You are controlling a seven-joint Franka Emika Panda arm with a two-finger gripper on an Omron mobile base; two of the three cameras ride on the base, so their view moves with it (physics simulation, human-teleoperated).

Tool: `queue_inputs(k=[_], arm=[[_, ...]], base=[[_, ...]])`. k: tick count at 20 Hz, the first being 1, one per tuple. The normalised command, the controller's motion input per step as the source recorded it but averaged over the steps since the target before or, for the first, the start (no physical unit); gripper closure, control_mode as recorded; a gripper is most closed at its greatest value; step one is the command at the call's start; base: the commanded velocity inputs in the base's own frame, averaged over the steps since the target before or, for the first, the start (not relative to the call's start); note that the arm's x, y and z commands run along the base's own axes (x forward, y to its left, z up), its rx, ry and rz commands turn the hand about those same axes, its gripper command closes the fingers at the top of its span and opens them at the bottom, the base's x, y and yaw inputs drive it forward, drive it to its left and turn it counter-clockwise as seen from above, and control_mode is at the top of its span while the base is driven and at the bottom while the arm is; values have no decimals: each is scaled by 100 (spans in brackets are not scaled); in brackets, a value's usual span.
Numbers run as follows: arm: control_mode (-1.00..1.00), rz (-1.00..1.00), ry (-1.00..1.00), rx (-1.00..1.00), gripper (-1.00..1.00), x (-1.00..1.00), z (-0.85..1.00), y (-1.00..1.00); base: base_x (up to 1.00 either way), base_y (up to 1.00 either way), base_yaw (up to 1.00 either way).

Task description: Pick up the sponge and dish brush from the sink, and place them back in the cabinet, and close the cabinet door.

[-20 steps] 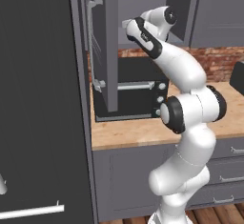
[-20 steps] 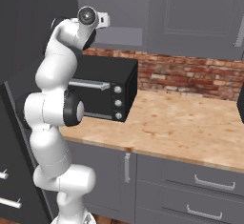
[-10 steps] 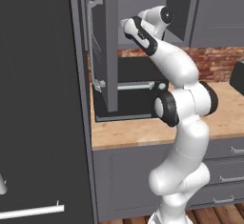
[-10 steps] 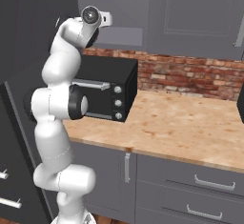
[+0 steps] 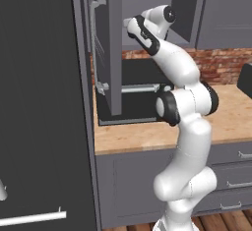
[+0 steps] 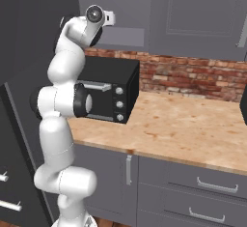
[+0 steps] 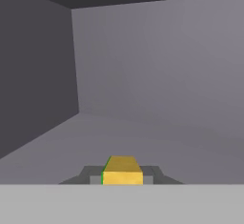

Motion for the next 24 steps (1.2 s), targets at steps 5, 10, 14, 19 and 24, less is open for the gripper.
queue_inputs(k=[5,10,14,19,24], arm=[[-100,0,0,0,100,26,-13,0],[-100,0,1,0,100,27,-19,2],[-100,0,1,0,100,29,-19,3],[-100,0,1,0,-100,27,-20,6],[-100,0,1,0,-100,26,-24,9]], base=[[0,0,0],[0,0,0],[0,0,0],[0,0,0],[0,0,0]])
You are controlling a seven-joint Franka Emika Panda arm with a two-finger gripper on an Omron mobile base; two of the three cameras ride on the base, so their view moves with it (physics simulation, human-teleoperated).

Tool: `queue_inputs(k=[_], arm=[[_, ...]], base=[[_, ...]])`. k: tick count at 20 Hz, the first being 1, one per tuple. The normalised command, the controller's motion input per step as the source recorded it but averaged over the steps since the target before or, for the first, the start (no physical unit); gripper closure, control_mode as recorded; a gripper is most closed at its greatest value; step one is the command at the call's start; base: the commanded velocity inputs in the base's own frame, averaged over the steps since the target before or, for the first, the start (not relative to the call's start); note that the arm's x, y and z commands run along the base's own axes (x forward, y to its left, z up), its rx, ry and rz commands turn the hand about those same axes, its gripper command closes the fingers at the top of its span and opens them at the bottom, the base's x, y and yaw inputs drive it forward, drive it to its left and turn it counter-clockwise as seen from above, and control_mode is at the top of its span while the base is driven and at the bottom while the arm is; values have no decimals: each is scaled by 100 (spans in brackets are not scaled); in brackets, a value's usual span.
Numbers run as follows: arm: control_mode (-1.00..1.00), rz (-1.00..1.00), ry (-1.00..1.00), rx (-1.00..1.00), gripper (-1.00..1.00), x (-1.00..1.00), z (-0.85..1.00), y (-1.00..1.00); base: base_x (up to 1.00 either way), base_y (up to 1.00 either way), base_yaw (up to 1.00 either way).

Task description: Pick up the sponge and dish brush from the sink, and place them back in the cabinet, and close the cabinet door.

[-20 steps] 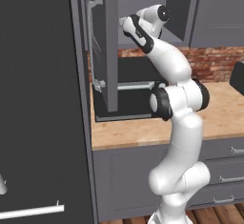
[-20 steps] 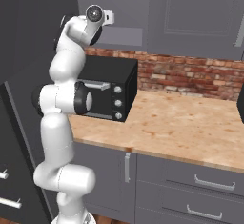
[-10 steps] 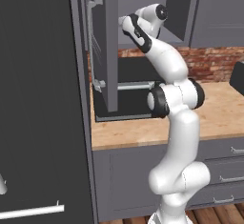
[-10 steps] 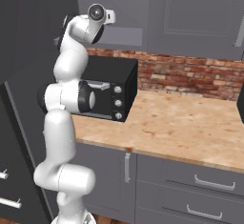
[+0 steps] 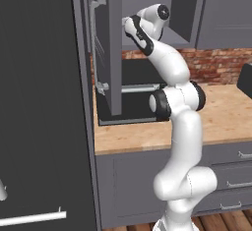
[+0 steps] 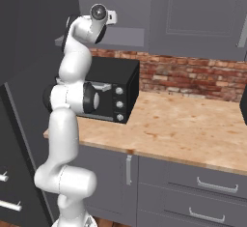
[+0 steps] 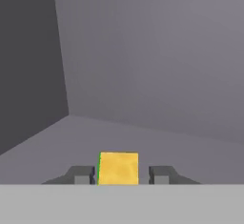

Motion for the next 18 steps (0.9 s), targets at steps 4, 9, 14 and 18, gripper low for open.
queue_inputs(k=[4,9,14,18], arm=[[-100,0,0,0,-100,19,-23,2],[-100,0,0,0,-100,15,-11,0],[-100,-2,0,0,-100,9,4,0],[-100,-5,0,3,-100,1,6,0]], base=[[0,0,0],[0,0,0],[0,0,0],[0,0,0]])
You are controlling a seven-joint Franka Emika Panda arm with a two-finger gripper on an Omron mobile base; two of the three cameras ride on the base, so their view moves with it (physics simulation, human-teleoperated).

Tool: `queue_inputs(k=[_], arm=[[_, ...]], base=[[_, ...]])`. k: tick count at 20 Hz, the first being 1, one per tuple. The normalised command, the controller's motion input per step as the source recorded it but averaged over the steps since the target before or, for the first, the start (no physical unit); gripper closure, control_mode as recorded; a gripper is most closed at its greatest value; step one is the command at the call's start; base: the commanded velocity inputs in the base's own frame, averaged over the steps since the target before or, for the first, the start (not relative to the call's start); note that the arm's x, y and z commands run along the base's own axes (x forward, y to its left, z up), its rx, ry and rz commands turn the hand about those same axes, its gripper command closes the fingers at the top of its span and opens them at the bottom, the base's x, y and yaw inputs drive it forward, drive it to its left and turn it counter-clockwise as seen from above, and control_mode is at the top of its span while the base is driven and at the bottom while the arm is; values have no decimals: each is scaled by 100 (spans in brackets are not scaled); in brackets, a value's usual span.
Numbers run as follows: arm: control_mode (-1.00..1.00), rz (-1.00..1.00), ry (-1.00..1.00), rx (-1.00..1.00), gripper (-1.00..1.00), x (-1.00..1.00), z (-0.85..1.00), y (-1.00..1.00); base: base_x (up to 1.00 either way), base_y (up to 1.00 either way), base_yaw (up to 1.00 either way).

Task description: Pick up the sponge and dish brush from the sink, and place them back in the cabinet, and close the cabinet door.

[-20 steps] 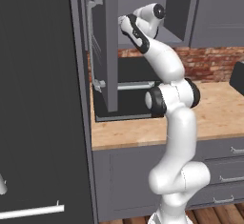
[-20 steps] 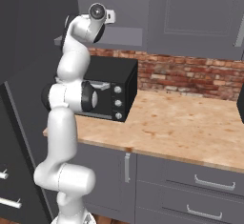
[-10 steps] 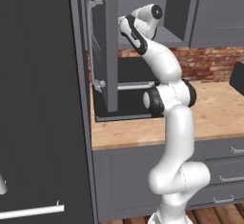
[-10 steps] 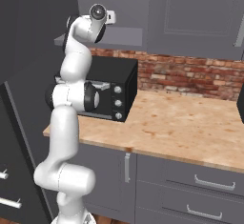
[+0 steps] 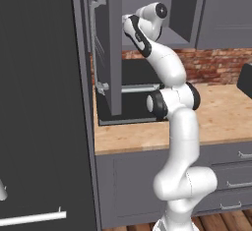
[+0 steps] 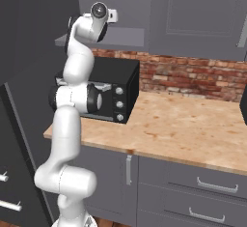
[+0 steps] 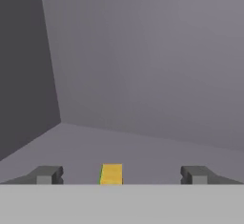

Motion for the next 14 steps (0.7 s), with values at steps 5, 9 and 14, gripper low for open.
queue_inputs(k=[5,9,14], arm=[[-100,-6,0,6,-100,0,0,0],[-100,-7,0,9,-100,-1,2,0],[-100,-10,0,10,-100,-13,1,-3]], base=[[0,0,0],[0,0,0],[0,0,0]])
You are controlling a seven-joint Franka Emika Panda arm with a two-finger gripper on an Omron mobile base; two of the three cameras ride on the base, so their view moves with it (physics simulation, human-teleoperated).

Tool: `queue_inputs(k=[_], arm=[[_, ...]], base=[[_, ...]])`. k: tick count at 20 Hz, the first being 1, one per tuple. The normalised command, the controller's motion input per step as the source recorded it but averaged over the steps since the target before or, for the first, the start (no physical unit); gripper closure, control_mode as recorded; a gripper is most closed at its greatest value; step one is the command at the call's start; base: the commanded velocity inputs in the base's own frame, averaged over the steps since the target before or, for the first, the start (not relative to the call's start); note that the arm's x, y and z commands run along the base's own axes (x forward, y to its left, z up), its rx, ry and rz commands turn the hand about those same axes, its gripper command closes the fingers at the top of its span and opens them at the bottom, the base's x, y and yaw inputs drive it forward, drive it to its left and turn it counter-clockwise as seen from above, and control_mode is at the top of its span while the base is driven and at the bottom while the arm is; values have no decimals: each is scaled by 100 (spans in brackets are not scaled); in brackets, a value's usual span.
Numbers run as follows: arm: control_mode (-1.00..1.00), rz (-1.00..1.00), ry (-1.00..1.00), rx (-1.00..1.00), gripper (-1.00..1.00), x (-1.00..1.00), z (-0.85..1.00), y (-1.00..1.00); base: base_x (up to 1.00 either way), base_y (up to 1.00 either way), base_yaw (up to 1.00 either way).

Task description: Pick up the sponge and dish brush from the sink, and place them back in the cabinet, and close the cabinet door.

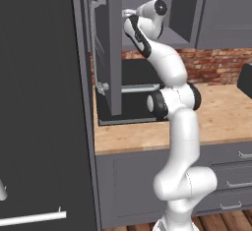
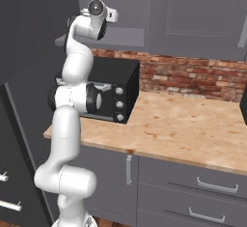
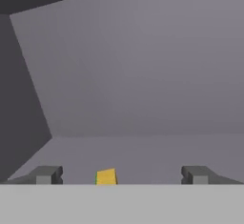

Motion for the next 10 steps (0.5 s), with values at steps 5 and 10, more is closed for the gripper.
queue_inputs(k=[5,10], arm=[[-100,-7,-1,13,-100,-26,0,-1],[-100,-4,-2,12,-100,-33,4,-4]], base=[[0,0,0],[0,0,0]])
